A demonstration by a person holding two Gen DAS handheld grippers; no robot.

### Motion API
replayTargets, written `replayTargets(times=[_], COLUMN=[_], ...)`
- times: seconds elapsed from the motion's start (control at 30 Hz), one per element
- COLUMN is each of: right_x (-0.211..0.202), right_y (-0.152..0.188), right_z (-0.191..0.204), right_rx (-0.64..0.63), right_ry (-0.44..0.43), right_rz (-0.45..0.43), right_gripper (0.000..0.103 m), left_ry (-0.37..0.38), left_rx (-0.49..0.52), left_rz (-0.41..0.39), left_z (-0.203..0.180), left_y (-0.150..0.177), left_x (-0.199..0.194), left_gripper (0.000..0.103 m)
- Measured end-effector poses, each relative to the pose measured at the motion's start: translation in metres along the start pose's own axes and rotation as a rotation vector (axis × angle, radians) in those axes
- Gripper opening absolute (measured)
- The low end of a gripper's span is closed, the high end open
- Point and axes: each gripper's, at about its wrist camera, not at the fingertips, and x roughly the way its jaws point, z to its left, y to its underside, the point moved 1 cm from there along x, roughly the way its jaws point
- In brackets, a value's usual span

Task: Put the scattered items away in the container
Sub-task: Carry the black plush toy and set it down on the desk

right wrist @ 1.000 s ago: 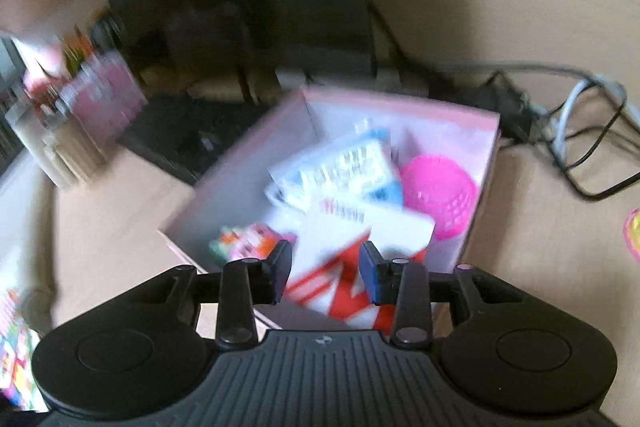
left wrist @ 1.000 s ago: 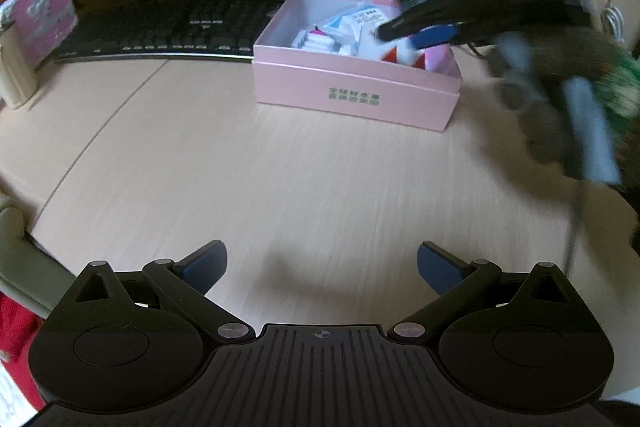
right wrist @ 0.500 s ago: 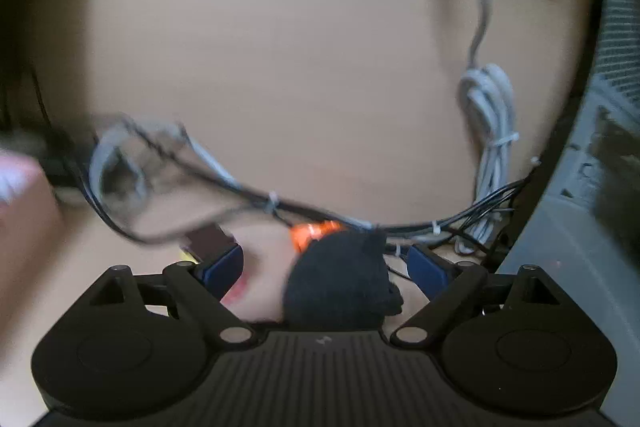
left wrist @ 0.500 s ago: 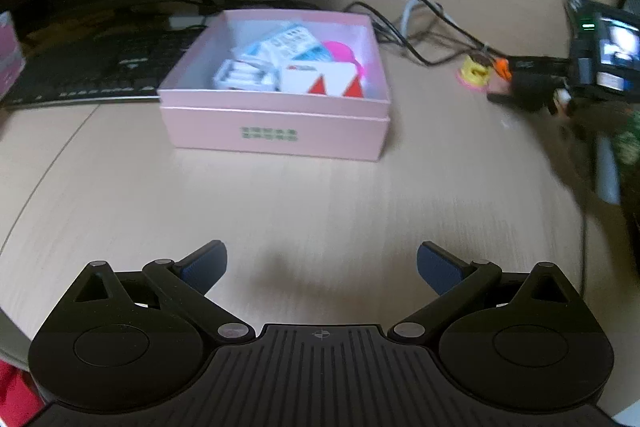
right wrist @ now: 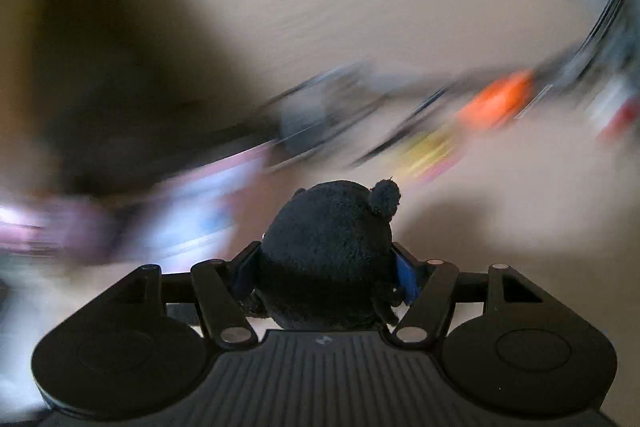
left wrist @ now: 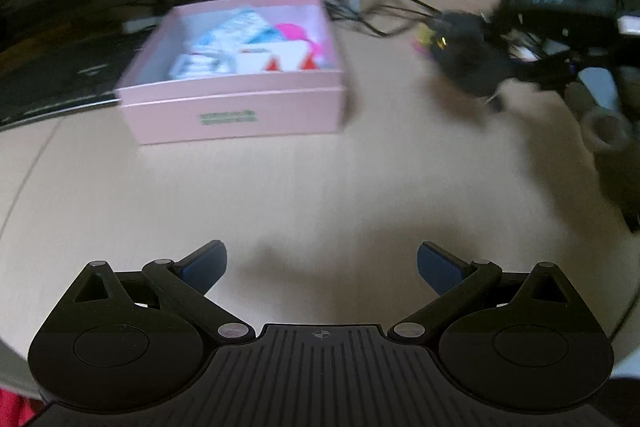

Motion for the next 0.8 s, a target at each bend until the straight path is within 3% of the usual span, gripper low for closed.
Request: replayTargets(times=[0.07, 0.13, 0.17, 0.37, 0.47, 0.57, 0.7, 0.77, 0.8], right_x=[0.004, 0.015, 0.023, 0.041, 0.031, 0.016, -0.020, -0.032, -0.031], right_y=[0.027, 0.048, 0.057, 0.078, 0.074, 0.065, 0.038, 0.019, 0.012], right_z=[0.016, 0.029, 0.033, 0.041, 0.043, 0.035, 0.019, 0.011, 0.008], right_rx=[0.063, 0.081, 0.068, -0.104, -0.211, -0.287, -0.331, -0.357, -0.397], right_ry=[-0.199, -0.273, -0.266, -0.062, 0.012, 0.128, 0.308, 0.464, 0.567], right_rz=[0.094, 0.157, 0.181, 0.219, 0.170, 0.103, -0.035, -0.154, -0.200], right_gripper=[0.067, 0.067, 0.067, 0.071, 0.080, 0.088, 0.088, 0.086, 0.078], left_ry=[0.023, 0.029, 0.026, 0.002, -0.003, -0.003, 0.002, 0.009, 0.015], left_rx=[0.026, 0.043, 0.046, 0.031, 0.020, 0.019, 0.021, 0.018, 0.016], left_rz=[0.005, -0.001, -0.005, -0.010, 0.002, 0.007, 0.009, 0.013, 0.013], left_z=[-0.005, -0.009, -0.009, -0.004, -0.002, -0.002, -0.003, -0.003, -0.003], left_y=[0.002, 0.003, 0.003, 0.004, 0.002, -0.001, -0.004, -0.007, -0.008], left_x=[0.000, -0.001, -0.001, -0.003, 0.000, 0.005, 0.009, 0.013, 0.014], left_gripper=[0.103, 0.103, 0.103, 0.103, 0.103, 0.103, 0.103, 0.103, 0.103])
